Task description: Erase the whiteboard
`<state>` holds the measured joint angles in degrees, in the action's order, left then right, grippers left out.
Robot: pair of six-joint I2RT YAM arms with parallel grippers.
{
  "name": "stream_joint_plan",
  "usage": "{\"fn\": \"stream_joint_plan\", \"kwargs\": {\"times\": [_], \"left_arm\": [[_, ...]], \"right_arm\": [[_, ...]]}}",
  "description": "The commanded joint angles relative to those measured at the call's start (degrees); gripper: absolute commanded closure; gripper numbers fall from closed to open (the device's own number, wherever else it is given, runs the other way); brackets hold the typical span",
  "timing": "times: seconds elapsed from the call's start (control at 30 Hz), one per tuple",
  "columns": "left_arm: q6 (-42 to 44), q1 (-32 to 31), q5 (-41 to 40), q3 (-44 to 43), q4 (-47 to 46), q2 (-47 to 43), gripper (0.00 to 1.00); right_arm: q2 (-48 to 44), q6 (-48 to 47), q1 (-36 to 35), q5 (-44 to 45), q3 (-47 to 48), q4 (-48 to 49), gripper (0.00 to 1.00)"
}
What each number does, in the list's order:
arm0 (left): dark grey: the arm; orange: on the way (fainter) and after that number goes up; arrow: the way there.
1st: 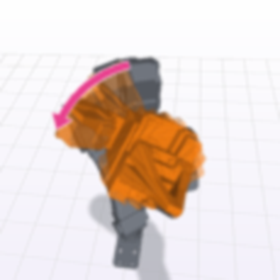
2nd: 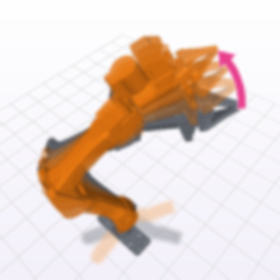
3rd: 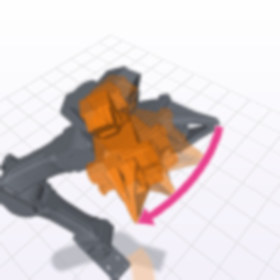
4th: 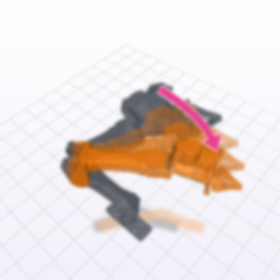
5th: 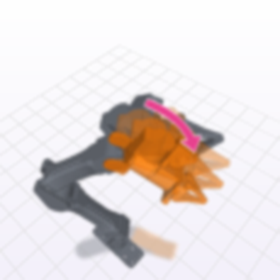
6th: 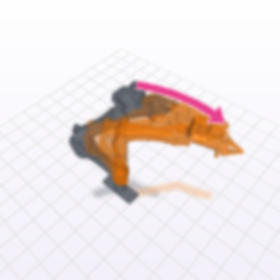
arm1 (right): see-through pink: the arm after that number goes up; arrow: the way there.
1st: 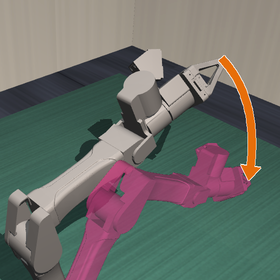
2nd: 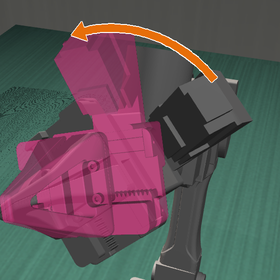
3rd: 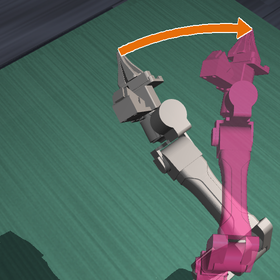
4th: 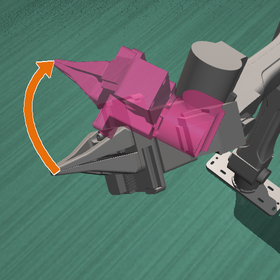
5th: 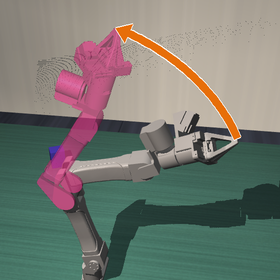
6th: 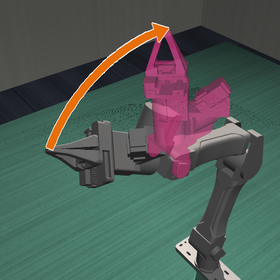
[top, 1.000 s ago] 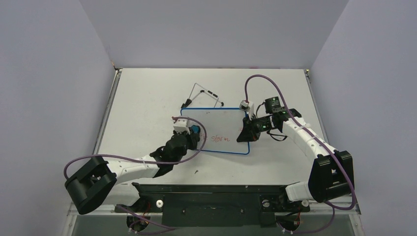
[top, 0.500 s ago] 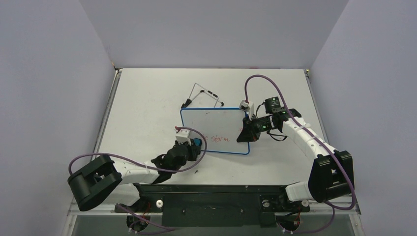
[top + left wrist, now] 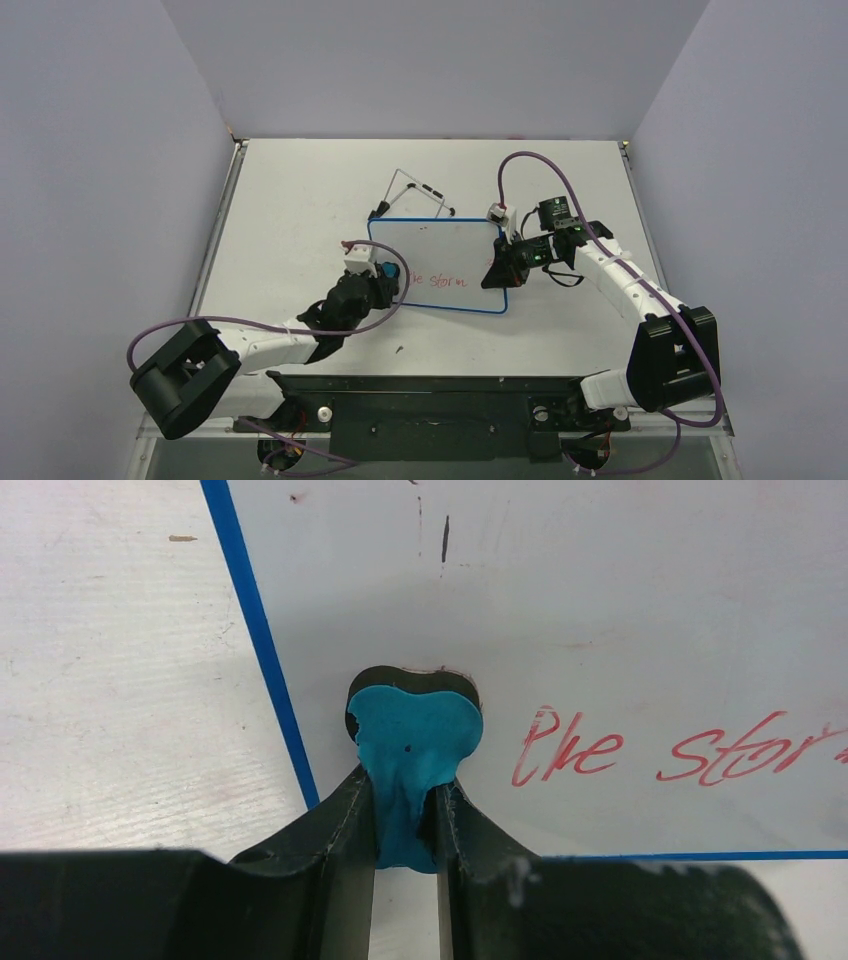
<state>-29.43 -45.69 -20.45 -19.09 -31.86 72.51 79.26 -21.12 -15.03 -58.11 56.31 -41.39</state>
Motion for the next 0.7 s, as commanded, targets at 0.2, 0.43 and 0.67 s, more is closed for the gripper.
{"fn": "stream_joint_plan", "kwargs": {"times": [0.2,0.43,0.67], "left_arm": [[1.7,-8.56,-5.69,-3.15,-1.56,2.44,1.0],[5.89,-7.58,-5.66,-10.23,1.9,2.75,1.0],[5.54,-2.76,-2.85,-9.36,2.02,2.69,1.0]], "right_arm": [[-1.32,-1.86,-0.5,0.5,-0.06,-1.73,1.0],[-1.46,-1.9,-0.44,0.54,-0.09,-1.77,1.0],[-1.45,-1.99,-0.45,0.41,-0.11,-1.9,1.0]]}}
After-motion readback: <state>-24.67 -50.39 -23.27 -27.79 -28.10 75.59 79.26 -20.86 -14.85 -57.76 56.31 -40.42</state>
